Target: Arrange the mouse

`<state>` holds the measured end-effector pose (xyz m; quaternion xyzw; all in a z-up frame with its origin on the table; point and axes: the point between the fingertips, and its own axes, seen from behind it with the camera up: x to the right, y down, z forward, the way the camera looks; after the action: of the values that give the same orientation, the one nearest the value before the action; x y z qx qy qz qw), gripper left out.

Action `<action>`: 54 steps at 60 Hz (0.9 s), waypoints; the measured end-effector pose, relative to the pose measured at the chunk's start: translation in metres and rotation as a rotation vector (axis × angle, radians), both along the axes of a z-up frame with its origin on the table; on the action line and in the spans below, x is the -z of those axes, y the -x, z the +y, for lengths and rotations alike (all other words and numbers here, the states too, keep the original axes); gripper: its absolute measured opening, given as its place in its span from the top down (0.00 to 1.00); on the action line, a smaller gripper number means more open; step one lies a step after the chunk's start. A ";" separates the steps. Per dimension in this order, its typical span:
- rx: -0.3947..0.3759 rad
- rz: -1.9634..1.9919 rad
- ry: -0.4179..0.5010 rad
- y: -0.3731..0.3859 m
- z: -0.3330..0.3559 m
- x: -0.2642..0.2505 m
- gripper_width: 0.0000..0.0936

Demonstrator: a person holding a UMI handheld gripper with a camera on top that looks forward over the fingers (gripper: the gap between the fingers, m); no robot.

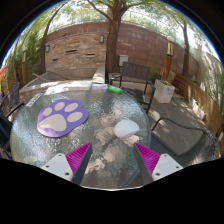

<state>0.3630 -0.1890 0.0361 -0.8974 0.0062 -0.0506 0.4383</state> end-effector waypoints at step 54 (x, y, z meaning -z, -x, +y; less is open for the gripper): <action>-0.027 0.042 0.063 -0.028 0.150 0.049 0.60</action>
<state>0.3907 -0.0385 -0.0124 -0.9115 0.0017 -0.0262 0.4104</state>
